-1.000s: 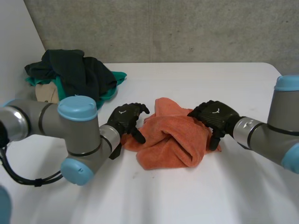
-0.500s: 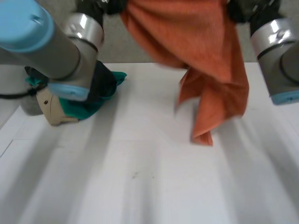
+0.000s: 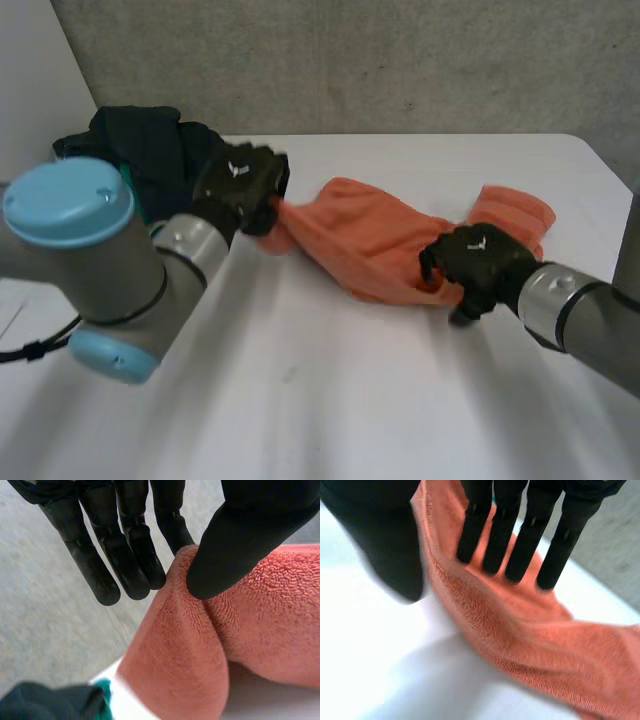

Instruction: Fold the laundry.

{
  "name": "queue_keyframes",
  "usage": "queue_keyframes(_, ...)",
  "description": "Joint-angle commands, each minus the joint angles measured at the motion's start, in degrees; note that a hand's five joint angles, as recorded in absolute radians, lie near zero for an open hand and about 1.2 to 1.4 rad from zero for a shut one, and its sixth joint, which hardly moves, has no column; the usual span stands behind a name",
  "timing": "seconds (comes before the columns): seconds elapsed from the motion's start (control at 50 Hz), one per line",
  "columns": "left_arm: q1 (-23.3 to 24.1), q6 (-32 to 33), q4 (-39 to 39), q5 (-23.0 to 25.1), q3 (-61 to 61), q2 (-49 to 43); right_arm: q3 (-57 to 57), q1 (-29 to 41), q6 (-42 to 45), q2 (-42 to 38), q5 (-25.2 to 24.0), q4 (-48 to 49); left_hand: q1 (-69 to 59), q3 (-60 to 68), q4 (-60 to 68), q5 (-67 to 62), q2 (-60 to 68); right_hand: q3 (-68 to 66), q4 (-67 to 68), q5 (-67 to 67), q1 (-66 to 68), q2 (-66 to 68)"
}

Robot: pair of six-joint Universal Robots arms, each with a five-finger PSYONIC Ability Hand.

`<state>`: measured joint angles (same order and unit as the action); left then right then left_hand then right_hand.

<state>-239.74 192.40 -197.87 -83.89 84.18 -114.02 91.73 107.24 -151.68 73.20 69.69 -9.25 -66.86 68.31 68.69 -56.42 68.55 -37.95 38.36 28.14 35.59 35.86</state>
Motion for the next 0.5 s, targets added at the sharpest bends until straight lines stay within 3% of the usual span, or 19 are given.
queue_keyframes(0.02, 0.68, 2.8, -0.06, 0.22, 4.94, 4.5, -5.57, -1.76, 1.3, -0.34, 0.97, 1.78, -13.14, 11.69, 11.31, -13.58, 11.45, 17.1, -17.5, -17.29, -14.73, -15.01)
queue_keyframes(0.16, 1.21, 3.06, -0.06, 0.22, 8.18, 9.07, -12.62, -6.34, 2.09, -1.74, 0.62, 1.08, -13.14, 11.69, 11.31, -13.58, 11.45, 17.44, -17.84, -17.63, -15.07, -15.35)
queue_keyframes(0.3, 1.91, 3.15, -0.15, 0.22, 10.3, 12.77, -19.74, -6.61, 7.0, -10.44, 0.1, -1.82, -13.14, 11.69, 11.31, -13.58, 11.45, 17.27, -17.68, -17.46, -14.91, -15.18)
queue_keyframes(0.42, 2.17, 3.24, -0.15, 0.13, 10.48, 13.48, -24.92, -6.69, 26.23, -18.26, 0.53, -3.93, -13.14, 11.69, 11.31, -13.58, 11.45, 16.77, -17.17, -16.96, -14.4, -14.68)
queue_keyframes(0.5, 2.26, 3.24, -0.06, 0.13, 10.57, 13.48, -29.75, -6.69, 34.16, -23.53, 0.88, -4.2, -13.14, 11.69, 11.31, -13.58, 11.45, 15.42, -15.83, -15.62, -13.06, -13.33)
